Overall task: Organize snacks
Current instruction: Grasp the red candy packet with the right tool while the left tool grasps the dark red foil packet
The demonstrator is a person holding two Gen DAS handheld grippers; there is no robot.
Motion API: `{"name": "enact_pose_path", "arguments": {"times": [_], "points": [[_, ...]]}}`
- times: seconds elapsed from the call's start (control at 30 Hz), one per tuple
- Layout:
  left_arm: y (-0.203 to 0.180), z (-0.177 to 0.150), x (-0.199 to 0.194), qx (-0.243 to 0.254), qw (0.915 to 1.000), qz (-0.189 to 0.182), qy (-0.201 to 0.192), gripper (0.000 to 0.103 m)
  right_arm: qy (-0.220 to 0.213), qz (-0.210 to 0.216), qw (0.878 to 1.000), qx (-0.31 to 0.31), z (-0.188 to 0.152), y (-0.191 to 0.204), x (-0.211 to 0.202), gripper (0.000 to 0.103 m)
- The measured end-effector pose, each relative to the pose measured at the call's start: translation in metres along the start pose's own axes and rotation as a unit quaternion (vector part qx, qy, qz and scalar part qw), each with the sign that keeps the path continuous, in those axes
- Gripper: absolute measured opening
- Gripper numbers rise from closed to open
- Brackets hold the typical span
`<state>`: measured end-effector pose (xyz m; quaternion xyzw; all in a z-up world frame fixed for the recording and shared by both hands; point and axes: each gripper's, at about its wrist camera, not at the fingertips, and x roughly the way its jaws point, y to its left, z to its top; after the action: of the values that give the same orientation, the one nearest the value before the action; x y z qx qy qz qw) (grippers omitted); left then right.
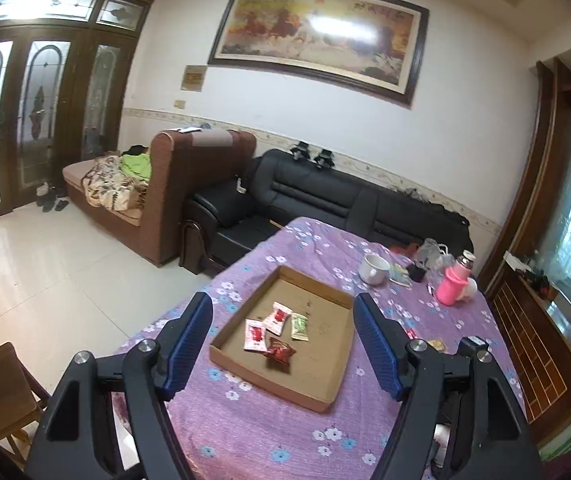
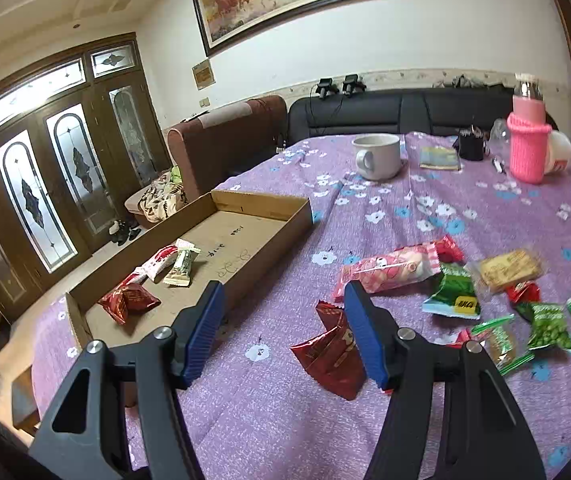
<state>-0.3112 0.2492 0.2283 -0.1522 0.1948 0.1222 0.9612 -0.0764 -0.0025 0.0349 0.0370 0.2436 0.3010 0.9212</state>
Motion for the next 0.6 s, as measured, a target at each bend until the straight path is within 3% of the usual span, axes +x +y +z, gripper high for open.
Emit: {"name": "enact_pose_path", "arguments": {"times": [0.17, 0.27, 0.37, 0.47, 0.53, 0.6], "points": [[0.002, -0.011, 0.006, 0.013, 0.9999, 0.000, 0.011, 0.073, -0.011, -0.012, 1.000, -0.014, 0.001, 0.002, -0.003, 0.066], [0.004, -0.014, 0.019, 0.010, 0.9995, -0.018, 0.023, 0.074, -0.018, -0.008, 1.000, -0.017, 0.007, 0.004, -0.006, 0.066], [-0.011, -0.019, 0.055, 0.018, 0.9952, -0.081, 0.051, 0.074, -0.047, -0.015, 0.999, -0.005, 0.017, 0.001, -0.024, 0.066], [-0.048, -0.028, 0.100, 0.044, 0.9811, -0.162, 0.095, 0.074, -0.054, -0.033, 0.998, 0.024, 0.033, -0.015, -0.051, 0.066], [-0.072, -0.037, 0.124, 0.059, 0.9685, -0.205, 0.128, 0.074, -0.041, -0.029, 0.996, 0.071, 0.031, -0.042, -0.080, 0.066], [-0.099, -0.051, 0.145, 0.073, 0.9519, -0.247, 0.165, 0.074, -0.025, -0.056, 0.992, 0.110, 0.017, -0.074, -0.114, 0.068]]}}
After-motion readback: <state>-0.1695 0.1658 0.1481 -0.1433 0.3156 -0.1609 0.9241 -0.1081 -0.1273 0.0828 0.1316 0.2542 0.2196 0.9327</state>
